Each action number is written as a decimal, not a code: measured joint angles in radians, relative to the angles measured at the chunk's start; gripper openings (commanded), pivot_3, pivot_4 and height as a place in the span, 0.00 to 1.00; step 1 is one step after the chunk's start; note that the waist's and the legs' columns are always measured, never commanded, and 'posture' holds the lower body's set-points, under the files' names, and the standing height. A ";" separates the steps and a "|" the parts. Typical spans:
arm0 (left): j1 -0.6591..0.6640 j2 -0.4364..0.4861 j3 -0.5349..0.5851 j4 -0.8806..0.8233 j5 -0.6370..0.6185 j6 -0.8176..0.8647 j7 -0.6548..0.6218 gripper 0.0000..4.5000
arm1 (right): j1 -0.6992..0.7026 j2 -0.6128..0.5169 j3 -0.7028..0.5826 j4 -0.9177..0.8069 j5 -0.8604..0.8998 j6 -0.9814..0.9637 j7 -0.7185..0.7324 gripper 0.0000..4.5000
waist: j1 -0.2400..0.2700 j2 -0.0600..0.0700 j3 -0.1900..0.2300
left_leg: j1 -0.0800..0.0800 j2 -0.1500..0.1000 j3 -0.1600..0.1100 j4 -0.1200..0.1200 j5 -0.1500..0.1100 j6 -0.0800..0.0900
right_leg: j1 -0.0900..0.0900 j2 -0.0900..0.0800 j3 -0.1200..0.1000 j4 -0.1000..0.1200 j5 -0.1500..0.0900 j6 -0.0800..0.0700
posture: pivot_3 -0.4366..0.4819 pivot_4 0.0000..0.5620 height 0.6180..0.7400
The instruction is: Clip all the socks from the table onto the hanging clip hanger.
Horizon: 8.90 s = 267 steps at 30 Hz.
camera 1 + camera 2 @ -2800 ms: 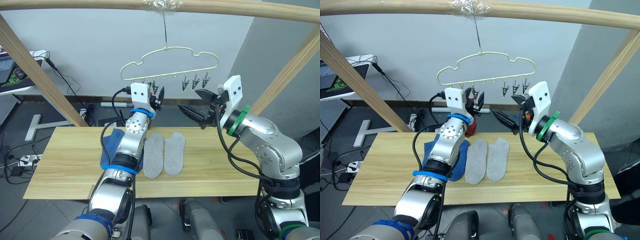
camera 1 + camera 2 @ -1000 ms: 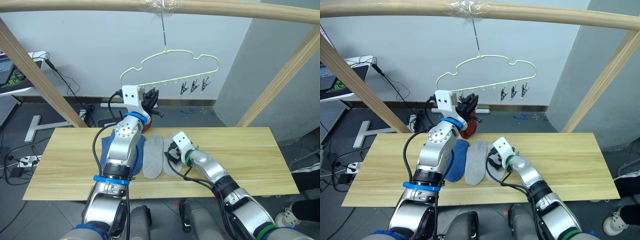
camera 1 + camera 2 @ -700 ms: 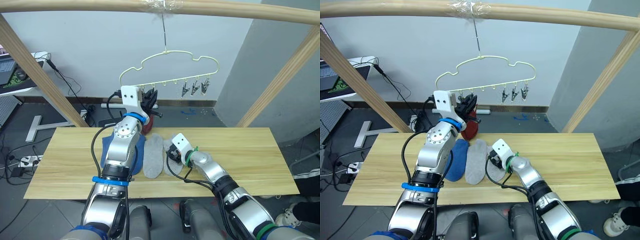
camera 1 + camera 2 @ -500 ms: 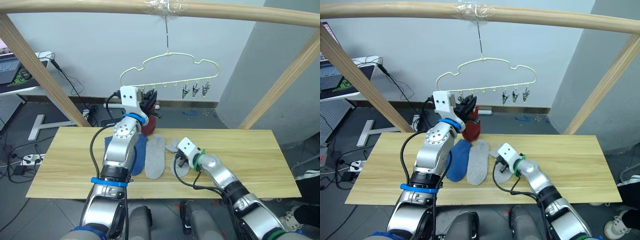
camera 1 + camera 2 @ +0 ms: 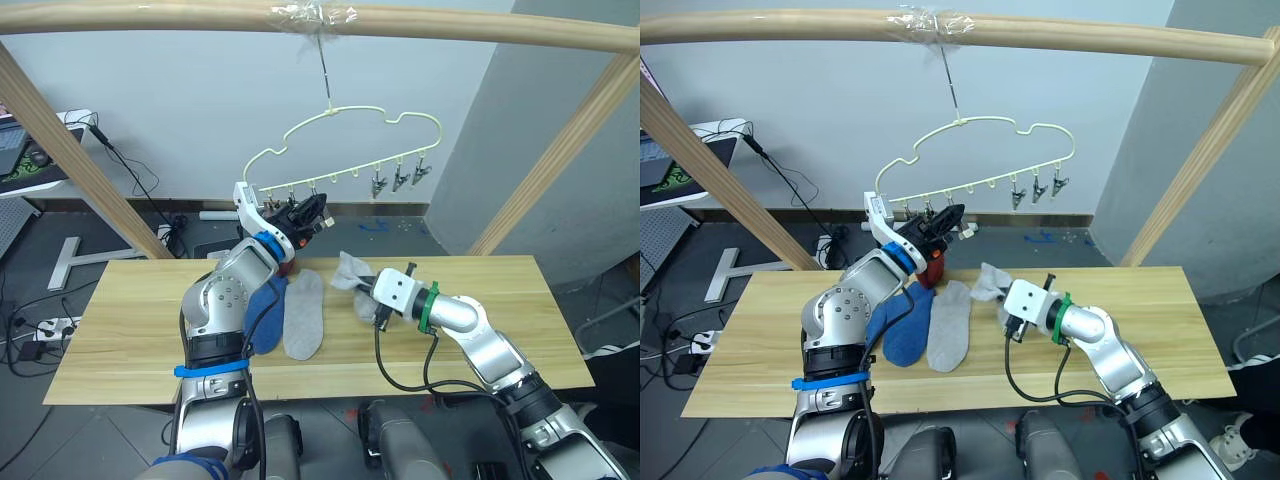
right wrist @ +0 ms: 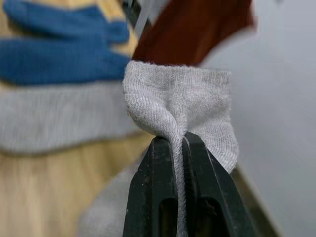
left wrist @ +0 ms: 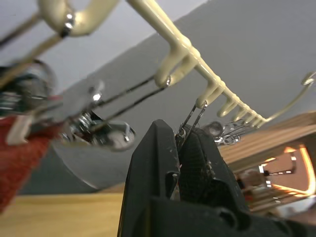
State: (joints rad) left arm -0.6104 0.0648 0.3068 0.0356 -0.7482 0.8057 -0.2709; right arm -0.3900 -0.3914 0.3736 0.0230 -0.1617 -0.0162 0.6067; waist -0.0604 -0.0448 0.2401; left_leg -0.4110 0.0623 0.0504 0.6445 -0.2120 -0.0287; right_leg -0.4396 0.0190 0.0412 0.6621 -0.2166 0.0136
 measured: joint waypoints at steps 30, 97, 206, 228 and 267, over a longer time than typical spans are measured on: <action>0.026 0.015 -0.024 -0.038 -0.060 0.011 0.041 0.19 | -0.101 0.084 -0.037 -0.087 -0.012 0.086 -0.035 0.00 | 0.004 -0.001 0.000 | -0.002 -0.001 0.003 0.000 0.000 0.000 | -0.001 -0.002 0.002 -0.003 0.000 0.000 | 0.43 0.41 1.00; 0.364 0.513 -0.183 -0.565 0.199 -0.271 -0.222 1.00 | -0.354 0.395 -0.418 0.075 0.282 0.520 -0.483 0.34 | 0.034 0.001 0.008 | -0.015 0.000 0.000 -0.014 0.000 -0.001 | -0.017 -0.003 0.000 -0.005 -0.007 -0.009 | 0.56 0.42 1.00; 0.218 -0.003 -0.444 0.001 0.524 -0.579 -0.236 0.00 | -0.602 0.269 -0.768 0.020 0.777 1.330 -0.465 0.00 | 0.008 0.004 0.010 | -0.016 -0.001 0.000 -0.010 0.000 0.000 | -0.015 -0.003 0.000 -0.002 -0.006 -0.008 | 0.38 0.44 1.00; 0.163 0.010 -0.461 0.011 0.618 -0.684 -0.196 0.00 | -0.620 0.332 -0.879 0.002 0.832 1.416 -0.605 0.00 | 0.007 0.004 0.010 | -0.019 -0.001 -0.004 -0.009 0.000 0.000 | -0.015 -0.004 -0.003 -0.004 -0.006 -0.007 | 0.37 0.44 1.00; 0.126 -0.023 -0.385 0.028 0.545 -0.602 -0.151 0.45 | -0.558 0.215 -0.796 -0.306 0.974 1.521 -0.524 1.00 | 0.000 0.005 0.010 | -0.022 0.000 -0.008 -0.009 0.000 0.000 | -0.016 -0.002 -0.006 -0.005 -0.006 -0.007 | 0.37 0.43 1.00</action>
State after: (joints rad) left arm -0.4843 0.0420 -0.0780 0.0633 -0.2036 0.2033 -0.4216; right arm -0.9484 -0.1768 -0.4227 -0.2826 0.8123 1.5045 0.0830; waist -0.0607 -0.0400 0.2505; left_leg -0.4327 0.0618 0.0429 0.6356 -0.2121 -0.0286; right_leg -0.4561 0.0166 0.0357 0.6572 -0.2228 0.0070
